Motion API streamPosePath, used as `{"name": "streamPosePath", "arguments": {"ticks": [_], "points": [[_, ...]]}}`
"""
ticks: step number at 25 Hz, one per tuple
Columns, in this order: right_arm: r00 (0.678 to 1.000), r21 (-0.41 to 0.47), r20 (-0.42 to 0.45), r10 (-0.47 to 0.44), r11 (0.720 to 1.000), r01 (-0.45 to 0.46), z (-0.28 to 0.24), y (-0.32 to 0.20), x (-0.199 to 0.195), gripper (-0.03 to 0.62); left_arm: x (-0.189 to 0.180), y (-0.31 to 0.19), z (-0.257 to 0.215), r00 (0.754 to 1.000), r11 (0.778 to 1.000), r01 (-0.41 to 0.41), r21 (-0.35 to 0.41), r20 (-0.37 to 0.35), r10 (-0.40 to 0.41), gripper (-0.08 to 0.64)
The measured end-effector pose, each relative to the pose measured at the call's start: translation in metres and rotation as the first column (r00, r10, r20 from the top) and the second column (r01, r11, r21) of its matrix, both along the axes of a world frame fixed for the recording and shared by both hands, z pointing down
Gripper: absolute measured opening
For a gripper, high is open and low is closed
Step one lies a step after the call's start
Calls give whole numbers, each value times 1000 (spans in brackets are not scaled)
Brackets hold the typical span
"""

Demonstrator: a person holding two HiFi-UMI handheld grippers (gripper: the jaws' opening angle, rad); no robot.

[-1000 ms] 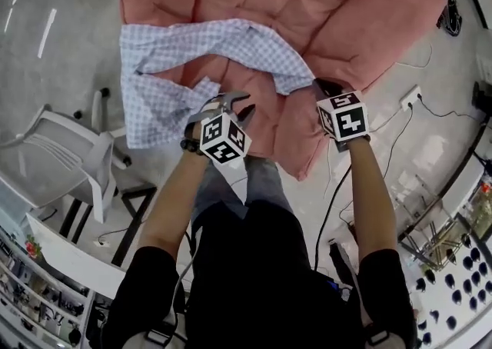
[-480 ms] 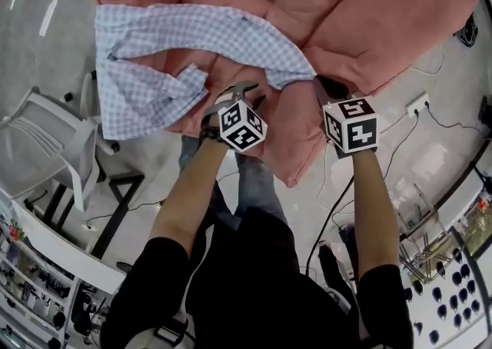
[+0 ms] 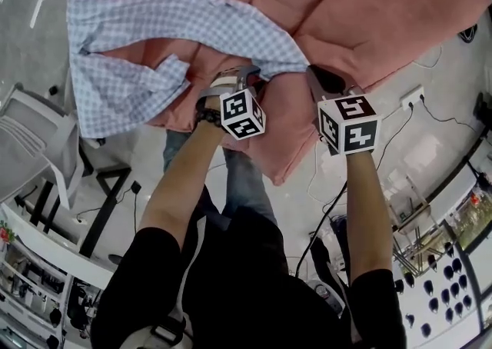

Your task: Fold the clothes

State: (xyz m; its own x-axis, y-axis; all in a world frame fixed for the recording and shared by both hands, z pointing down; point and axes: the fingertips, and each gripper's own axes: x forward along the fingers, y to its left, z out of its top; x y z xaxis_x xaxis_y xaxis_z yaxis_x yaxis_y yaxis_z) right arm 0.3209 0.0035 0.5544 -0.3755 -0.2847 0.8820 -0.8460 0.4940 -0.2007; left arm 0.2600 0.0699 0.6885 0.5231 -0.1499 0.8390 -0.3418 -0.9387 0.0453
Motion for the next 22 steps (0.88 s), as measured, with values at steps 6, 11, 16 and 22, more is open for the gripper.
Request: {"name": "streamPosePath", "arguments": {"ticks": [6,11,16,22], "points": [[999,23,-35,-26,999,26,6,2,0,11,-5,2,-6,999,997,3,-74,-38,-6,21],[998,23,-57,-32,999,34,5,-1,2,11,-6,8,-48,994,993,-49,-103,-97,39,20],[989,47,-135,-69,996,76,-25,1,17,11,4,25,-121,977,985,-112,-131,-194,85,20],[978,75,-195,-73,993,89,-64,-9,55,11,37,43,-199,940,964,-245,-105,-269,209,20]]}}
